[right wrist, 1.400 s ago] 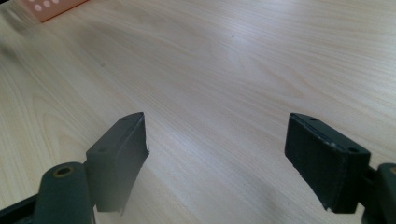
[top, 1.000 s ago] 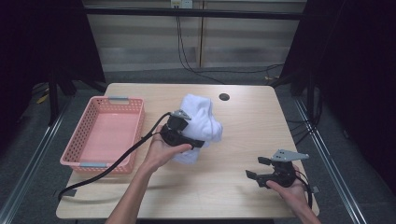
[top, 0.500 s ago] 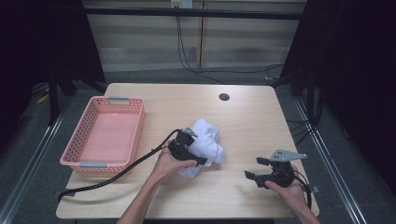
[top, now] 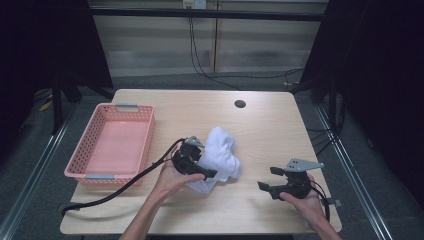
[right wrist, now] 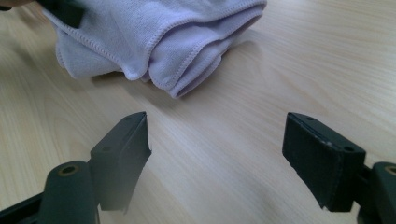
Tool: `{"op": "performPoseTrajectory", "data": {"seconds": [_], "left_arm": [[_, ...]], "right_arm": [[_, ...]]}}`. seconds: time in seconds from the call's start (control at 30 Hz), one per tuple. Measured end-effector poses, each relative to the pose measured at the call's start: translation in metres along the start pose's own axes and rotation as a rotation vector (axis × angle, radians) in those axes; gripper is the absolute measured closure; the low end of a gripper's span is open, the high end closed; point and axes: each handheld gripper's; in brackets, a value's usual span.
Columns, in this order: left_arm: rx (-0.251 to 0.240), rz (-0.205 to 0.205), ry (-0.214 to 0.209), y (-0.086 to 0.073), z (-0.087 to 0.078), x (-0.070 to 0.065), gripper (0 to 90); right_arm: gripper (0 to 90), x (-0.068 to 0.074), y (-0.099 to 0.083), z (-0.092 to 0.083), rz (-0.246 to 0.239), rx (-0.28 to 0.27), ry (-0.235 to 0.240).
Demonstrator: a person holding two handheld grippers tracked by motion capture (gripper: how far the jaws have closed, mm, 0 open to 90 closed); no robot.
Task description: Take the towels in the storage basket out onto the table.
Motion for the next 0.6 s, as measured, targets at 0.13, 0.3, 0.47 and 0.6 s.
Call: {"op": "performPoseTrajectory", "data": {"seconds": [0.13, 0.3, 0.47, 0.6], "left_arm": [[-0.027, -0.033, 0.040, -0.015, -0.026, -0.010, 24.5], [-0.010, -0.004, 0.072, -0.027, -0.051, -0.032, 32.1], [-0.020, 0.020, 0.064, -0.039, -0.054, -0.056, 48.4], [-0.045, 0.002, 0.104, -0.041, -0.045, -0.051, 52.3]], "right_arm": [[24.6, 0.003, 0.005, 0.006, -0.007, 0.012, 0.010], [30.5, 0.008, 0.009, 0.012, -0.028, 0.021, 0.009], [45.8, 0.010, 0.021, 0.026, -0.034, 0.026, 0.016], [56.5, 0.016, 0.032, 0.043, -0.055, 0.035, 0.033]]}}
Point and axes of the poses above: each handheld gripper's, and its own axes: z roughly forward along the jaws, y roughly out of its top, x roughly to its left, and after that the axes turned 15 degrees about z, right-handed
